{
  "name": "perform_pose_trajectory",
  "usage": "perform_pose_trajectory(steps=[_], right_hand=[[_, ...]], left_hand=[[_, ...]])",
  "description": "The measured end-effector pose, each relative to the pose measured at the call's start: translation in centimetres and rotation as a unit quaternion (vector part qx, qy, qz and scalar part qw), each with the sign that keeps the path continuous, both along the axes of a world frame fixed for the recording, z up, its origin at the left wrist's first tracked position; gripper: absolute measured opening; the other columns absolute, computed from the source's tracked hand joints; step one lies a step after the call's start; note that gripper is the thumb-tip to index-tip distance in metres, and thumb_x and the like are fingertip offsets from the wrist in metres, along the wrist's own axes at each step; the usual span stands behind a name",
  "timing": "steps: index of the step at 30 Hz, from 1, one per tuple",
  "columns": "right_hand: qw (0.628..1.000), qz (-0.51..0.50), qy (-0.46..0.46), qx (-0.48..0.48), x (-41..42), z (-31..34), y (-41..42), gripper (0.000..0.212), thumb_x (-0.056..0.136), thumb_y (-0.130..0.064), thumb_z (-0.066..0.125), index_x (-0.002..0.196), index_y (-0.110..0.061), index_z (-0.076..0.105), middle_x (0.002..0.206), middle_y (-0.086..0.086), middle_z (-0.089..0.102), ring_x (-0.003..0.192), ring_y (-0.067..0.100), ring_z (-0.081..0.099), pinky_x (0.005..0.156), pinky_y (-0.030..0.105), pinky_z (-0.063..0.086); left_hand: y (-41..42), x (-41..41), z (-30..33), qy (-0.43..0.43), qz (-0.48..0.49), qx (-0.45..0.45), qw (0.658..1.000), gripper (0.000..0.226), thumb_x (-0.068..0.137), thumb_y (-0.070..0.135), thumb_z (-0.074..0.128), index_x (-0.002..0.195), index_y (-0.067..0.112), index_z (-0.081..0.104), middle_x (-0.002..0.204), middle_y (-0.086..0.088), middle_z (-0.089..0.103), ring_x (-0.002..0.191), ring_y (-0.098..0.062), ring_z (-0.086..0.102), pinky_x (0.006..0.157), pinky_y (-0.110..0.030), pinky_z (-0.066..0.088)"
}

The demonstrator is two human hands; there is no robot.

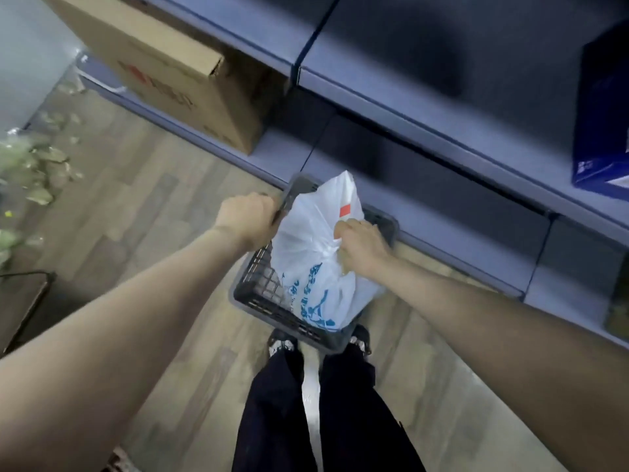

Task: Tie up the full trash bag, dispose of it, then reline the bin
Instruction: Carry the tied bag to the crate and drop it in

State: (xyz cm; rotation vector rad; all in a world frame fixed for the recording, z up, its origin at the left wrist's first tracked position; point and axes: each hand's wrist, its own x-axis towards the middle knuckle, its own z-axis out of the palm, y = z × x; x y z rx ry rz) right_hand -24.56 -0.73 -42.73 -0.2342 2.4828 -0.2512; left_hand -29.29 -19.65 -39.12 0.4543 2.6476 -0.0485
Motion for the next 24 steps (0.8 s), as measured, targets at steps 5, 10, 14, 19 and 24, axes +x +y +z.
perform_pose_trajectory(steps=[5,10,14,19,24], right_hand=[[0.994,-0.094,-0.002,-0.060,0.5,-7.3,-1.7,0.030,0.090,-0.008,0.051,0.119,-0.005,0.052,0.125,0.013,0.054,0.116,0.032,0.048,0.091,0.033,0.036],[0.974,-0.204,-0.018,-0.097,1.4,-14.3,0.1,0.031,0.090,-0.008,0.049,0.121,-0.002,0.052,0.125,0.017,0.055,0.115,0.032,0.052,0.086,0.030,0.038],[0.953,-0.293,-0.020,-0.079,1.8,-19.4,2.7,0.032,0.091,-0.012,0.050,0.122,-0.003,0.052,0.125,0.016,0.056,0.115,0.032,0.053,0.088,0.030,0.041],[0.936,-0.348,-0.044,-0.028,2.6,-25.8,5.5,0.033,0.092,-0.013,0.053,0.122,-0.001,0.048,0.126,0.019,0.056,0.113,0.034,0.054,0.088,0.032,0.044],[0.929,-0.367,-0.003,-0.036,0.8,-27.8,6.4,0.030,0.093,-0.011,0.048,0.122,-0.004,0.048,0.122,0.016,0.057,0.111,0.033,0.055,0.084,0.033,0.044]], left_hand=[[-0.9,-0.4,-7.4,-0.022,-0.044,-0.027,0.998,0.036,0.100,0.037,0.033,0.114,0.008,0.051,0.115,-0.017,0.060,0.098,-0.037,0.061,0.068,-0.034,0.037],[1.8,-0.3,-13.8,-0.030,-0.096,-0.016,0.995,0.036,0.101,0.035,0.032,0.114,0.006,0.048,0.113,-0.018,0.060,0.098,-0.039,0.059,0.068,-0.036,0.037],[5.0,-0.3,-18.3,-0.027,-0.139,-0.003,0.990,0.037,0.101,0.035,0.030,0.115,0.007,0.048,0.110,-0.017,0.062,0.095,-0.037,0.060,0.067,-0.035,0.037],[8.1,0.0,-23.6,-0.036,-0.166,0.001,0.985,0.036,0.101,0.034,0.031,0.118,0.007,0.047,0.111,-0.017,0.061,0.097,-0.038,0.060,0.067,-0.034,0.035],[8.9,0.7,-25.9,-0.048,-0.190,-0.022,0.980,0.035,0.101,0.034,0.032,0.117,0.006,0.047,0.108,-0.016,0.061,0.094,-0.036,0.061,0.065,-0.033,0.036]])
